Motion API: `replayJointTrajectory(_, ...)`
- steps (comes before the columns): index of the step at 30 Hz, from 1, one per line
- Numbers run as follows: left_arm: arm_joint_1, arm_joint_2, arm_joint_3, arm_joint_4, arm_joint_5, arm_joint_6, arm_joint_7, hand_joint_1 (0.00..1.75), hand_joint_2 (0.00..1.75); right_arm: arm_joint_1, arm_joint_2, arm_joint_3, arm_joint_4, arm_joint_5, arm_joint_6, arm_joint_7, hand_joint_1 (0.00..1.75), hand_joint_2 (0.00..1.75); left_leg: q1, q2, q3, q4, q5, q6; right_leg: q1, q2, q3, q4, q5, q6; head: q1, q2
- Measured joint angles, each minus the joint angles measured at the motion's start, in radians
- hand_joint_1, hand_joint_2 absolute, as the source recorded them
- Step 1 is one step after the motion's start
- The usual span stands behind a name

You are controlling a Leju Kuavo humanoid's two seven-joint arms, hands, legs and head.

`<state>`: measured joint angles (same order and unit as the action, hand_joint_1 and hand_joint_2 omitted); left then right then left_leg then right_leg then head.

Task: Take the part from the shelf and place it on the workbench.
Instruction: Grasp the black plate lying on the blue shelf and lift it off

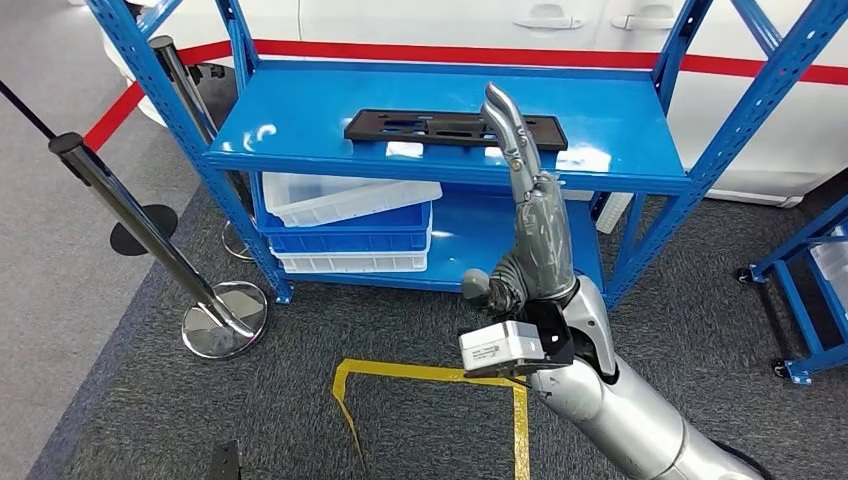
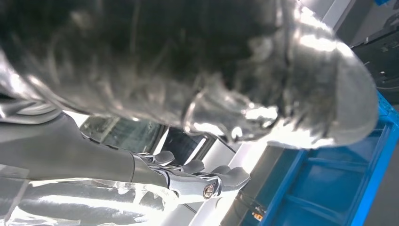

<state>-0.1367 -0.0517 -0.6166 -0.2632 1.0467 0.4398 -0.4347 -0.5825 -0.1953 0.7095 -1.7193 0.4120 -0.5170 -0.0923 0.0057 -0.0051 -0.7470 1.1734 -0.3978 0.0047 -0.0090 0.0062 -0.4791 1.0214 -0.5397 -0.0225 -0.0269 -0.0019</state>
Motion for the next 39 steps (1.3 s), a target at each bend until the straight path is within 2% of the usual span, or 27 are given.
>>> replayJointTrajectory(1, -0.001, 0.001, -0.001, 0.0, 0.0, 0.0, 0.0, 0.0, 0.0, 0.0, 0.0, 0.0, 0.001, 0.0, 0.001, 0.0, 0.0, 0.0, -0.006, 0.0, 0.019, -0.056, 0.038, 0.009, 0.001, 0.0, 0.015, -0.005, -0.013, 0.004, 0.002, 0.0)
replayJointTrajectory(2, -0.003, 0.001, -0.003, 0.0, 0.0, 0.0, 0.0, 0.0, 0.0, 0.0, -0.001, 0.0, 0.002, 0.0, 0.002, 0.0, 0.0, 0.0, -0.012, 0.0, 0.039, -0.103, 0.053, 0.019, 0.001, 0.0, 0.025, -0.013, -0.022, 0.01, 0.002, 0.0)
replayJointTrajectory(4, -0.004, 0.002, -0.007, 0.0, 0.0, 0.0, 0.001, 0.0, 0.0, 0.0, -0.001, 0.0, 0.003, 0.0, 0.003, 0.001, 0.0, 0.0, -0.02, 0.001, 0.063, -0.141, 0.028, 0.033, 0.001, -0.001, 0.039, -0.029, -0.023, 0.023, 0.001, 0.0)
replayJointTrajectory(6, 0.001, 0.001, -0.009, 0.0, 0.0, 0.001, 0.001, 0.0, 0.0, -0.001, -0.001, 0.0, 0.003, 0.0, 0.003, 0.002, 0.0, 0.0, -0.013, 0.0, 0.09, -0.171, 0.004, 0.038, 0.001, -0.001, 0.044, -0.014, -0.013, 0.031, 0.0, 0.0)
replayJointTrajectory(7, 0.003, 0.001, -0.009, 0.0, 0.0, 0.001, 0.001, 0.0, 0.0, -0.002, -0.001, 0.0, 0.003, 0.0, 0.002, 0.003, 0.0, 0.0, -0.009, -0.001, 0.108, -0.181, -0.003, 0.039, 0.002, -0.001, 0.029, 0.019, -0.008, 0.033, 0.001, 0.0)
replayJointTrajectory(9, 0.003, 0.001, -0.011, 0.0, -0.001, 0.003, 0.001, 0.0, 0.0, -0.003, -0.002, 0.0, 0.005, 0.0, 0.002, 0.003, 0.0, 0.0, -0.005, -0.004, 0.142, -0.195, -0.019, 0.042, 0.0, 0.0, -0.04, 0.124, -0.024, 0.037, 0.006, 0.0)
replayJointTrajectory(11, 0.0, 0.001, -0.015, 0.0, -0.003, 0.005, 0.002, 0.0, 0.0, 0.0, -0.003, 0.001, 0.01, 0.0, 0.002, 0.004, 0.0, 0.0, -0.004, -0.007, 0.172, -0.199, -0.041, 0.045, -0.001, 0.0, -0.123, 0.21, -0.076, 0.04, 0.01, 0.0)
replayJointTrajectory(12, 0.001, 0.001, -0.018, 0.0, -0.004, 0.007, 0.003, 0.0, 0.0, 0.003, -0.004, 0.001, 0.013, -0.001, 0.002, 0.004, 0.0, 0.0, -0.004, -0.009, 0.189, -0.199, -0.054, 0.044, -0.002, 0.0, -0.154, 0.221, -0.099, 0.043, 0.01, 0.0)
replayJointTrajectory(13, 0.002, 0.001, -0.02, 0.0, -0.006, 0.01, 0.004, 0.0, 0.0, 0.007, -0.004, 0.001, 0.015, -0.002, 0.002, 0.004, 0.0, 0.0, -0.004, -0.01, 0.209, -0.199, -0.069, 0.044, -0.004, -0.001, -0.175, 0.208, -0.104, 0.046, 0.011, 0.0)
replayJointTrajectory(14, 0.005, 0.001, -0.022, 0.0, -0.007, 0.012, 0.006, 0.0, 0.0, 0.01, -0.005, 0.001, 0.018, -0.002, 0.002, 0.004, 0.0, 0.0, -0.004, -0.012, 0.229, -0.198, -0.085, 0.042, -0.007, -0.001, -0.188, 0.172, -0.08, 0.049, 0.011, 0.0)
replayJointTrajectory(16, 0.008, 0.002, -0.026, 0.0, -0.007, 0.016, 0.01, 0.0, 0.0, 0.015, -0.006, 0.001, 0.023, -0.004, 0.002, 0.004, 0.0, 0.0, -0.005, -0.013, 0.265, -0.191, -0.119, 0.033, -0.014, -0.003, -0.202, 0.075, 0.048, 0.053, 0.01, 0.0)
replayJointTrajectory(17, 0.008, 0.002, -0.028, 0.001, -0.008, 0.018, 0.011, 0.0, 0.0, 0.017, -0.007, 0.001, 0.025, -0.005, 0.003, 0.004, 0.0, 0.0, -0.005, -0.015, 0.272, -0.184, -0.134, 0.027, -0.015, -0.004, -0.206, 0.045, 0.107, 0.049, 0.009, 0.0)
replayJointTrajectory(18, 0.007, 0.003, -0.029, 0.001, -0.008, 0.02, 0.012, 0.0, 0.0, 0.019, -0.008, 0.002, 0.027, -0.005, 0.003, 0.004, 0.0, 0.0, -0.005, -0.016, 0.275, -0.175, -0.147, 0.021, -0.013, -0.004, -0.21, 0.032, 0.146, 0.041, 0.008, 0.0)
replayJointTrajectory(20, 0.003, 0.005, -0.031, 0.002, -0.009, 0.022, 0.014, 0.0, 0.0, 0.02, -0.009, 0.003, 0.028, -0.006, 0.004, 0.003, 0.0, 0.0, -0.004, -0.017, 0.269, -0.16, -0.158, 0.012, -0.006, -0.003, -0.209, 0.04, 0.15, 0.023, 0.007, 0.0)
replayJointTrajectory(22, -0.002, 0.007, -0.033, 0.002, -0.011, 0.024, 0.015, 0.0, 0.0, 0.014, -0.009, 0.003, 0.026, -0.006, 0.005, 0.0, 0.0, 0.0, 0.0, -0.014, 0.247, -0.11, -0.154, 0.004, -0.005, -0.002, -0.197, 0.035, 0.142, 0.011, 0.007, 0.0)
replayJointTrajectory(24, -0.006, 0.007, -0.038, 0.002, -0.013, 0.025, 0.016, 0.0, 0.0, 0.008, -0.009, 0.003, 0.026, -0.006, 0.005, -0.001, 0.0, 0.0, 0.003, -0.009, 0.178, 0.003, -0.169, -0.004, -0.007, -0.002, -0.181, 0.025, 0.136, 0.002, 0.005, 0.0)
replayJointTrajectory(25, -0.008, 0.007, -0.04, 0.002, -0.015, 0.025, 0.017, 0.0, 0.0, 0.008, -0.009, 0.003, 0.026, -0.006, 0.005, -0.002, 0.0, 0.0, 0.003, -0.008, 0.134, 0.065, -0.191, -0.008, -0.006, -0.002, -0.176, 0.023, 0.132, -0.002, 0.004, 0.0)
replayJointTrajectory(26, -0.008, 0.006, -0.042, 0.002, -0.016, 0.025, 0.019, 0.0, 0.0, 0.008, -0.009, 0.003, 0.026, -0.006, 0.006, -0.002, 0.0, 0.0, 0.004, -0.007, 0.092, 0.114, -0.214, -0.01, -0.004, -0.001, -0.172, 0.022, 0.128, -0.005, 0.004, 0.0)
replayJointTrajectory(27, -0.008, 0.006, -0.042, 0.002, -0.018, 0.025, 0.02, 0.0, 0.0, 0.009, -0.009, 0.003, 0.026, -0.006, 0.007, -0.002, 0.0, 0.0, 0.004, -0.007, 0.062, 0.138, -0.223, -0.01, -0.002, 0.0, -0.167, 0.022, 0.124, -0.006, 0.004, 0.0)
replayJointTrajectory(28, -0.006, 0.006, -0.042, 0.002, -0.019, 0.024, 0.022, 0.0, 0.0, 0.009, -0.009, 0.003, 0.026, -0.007, 0.007, -0.002, 0.0, 0.0, 0.003, -0.006, 0.047, 0.13, -0.211, -0.008, 0.0, 0.002, -0.161, 0.022, 0.12, -0.007, 0.003, 0.0)
replayJointTrajectory(29, -0.006, 0.007, -0.042, 0.002, -0.019, 0.024, 0.023, 0.0, 0.0, 0.009, -0.009, 0.003, 0.026, -0.008, 0.008, -0.002, 0.0, 0.0, 0.001, -0.006, 0.05, 0.089, -0.175, -0.002, 0.003, 0.004, -0.154, 0.021, 0.116, -0.008, 0.003, 0.0)
replayJointTrajectory(31, -0.008, 0.009, -0.042, 0.002, -0.02, 0.022, 0.024, 0.0, 0.0, 0.008, -0.009, 0.003, 0.026, -0.01, 0.01, -0.003, 0.0, 0.0, -0.007, -0.005, 0.086, -0.044, -0.08, 0.019, 0.008, 0.006, -0.141, 0.021, 0.109, -0.007, 0.004, 0.0)
replayJointTrajectory(32, -0.01, 0.01, -0.043, 0.002, -0.02, 0.021, 0.024, 0.0, 0.0, 0.008, -0.009, 0.003, 0.026, -0.012, 0.011, -0.003, 0.0, 0.0, -0.012, -0.004, 0.102, -0.101, -0.056, 0.03, 0.009, 0.006, -0.139, 0.02, 0.108, -0.005, 0.004, 0.0)
replayJointTrajectory(33, -0.013, 0.012, -0.043, 0.002, -0.02, 0.021, 0.024, 0.0, 0.0, 0.008, -0.009, 0.003, 0.026, -0.014, 0.011, -0.003, 0.0, 0.0, -0.016, -0.003, 0.113, -0.134, -0.044, 0.037, 0.008, 0.006, -0.139, 0.02, 0.107, -0.002, 0.004, 0.0)
replayJointTrajectory(34, -0.013, 0.013, -0.043, 0.002, -0.021, 0.02, 0.024, 0.0, 0.0, 0.008, -0.009, 0.003, 0.026, -0.015, 0.011, -0.003, 0.0, 0.0, -0.019, -0.003, 0.116, -0.146, -0.046, 0.04, 0.007, 0.006, -0.14, 0.018, 0.106, 0.003, 0.005, 0.0)
replayJointTrajectory(37, -0.011, 0.011, -0.046, 0.002, -0.021, 0.019, 0.025, 0.0, 0.0, 0.006, -0.009, 0.003, 0.026, -0.017, 0.01, -0.003, 0.0, 0.0, -0.011, -0.002, 0.133, -0.171, -0.028, 0.04, 0.009, 0.004, -0.14, 0.023, 0.097, 0.021, 0.006, 0.0)
replayJointTrajectory(39, -0.014, 0.01, -0.048, 0.002, -0.021, 0.019, 0.025, 0.0, 0.0, 0.003, -0.009, 0.004, 0.026, -0.018, 0.01, -0.004, 0.0, 0.0, -0.003, 0.0, 0.143, -0.187, -0.018, 0.042, 0.008, 0.003, -0.166, 0.087, 0.051, 0.031, 0.01, 0.0)
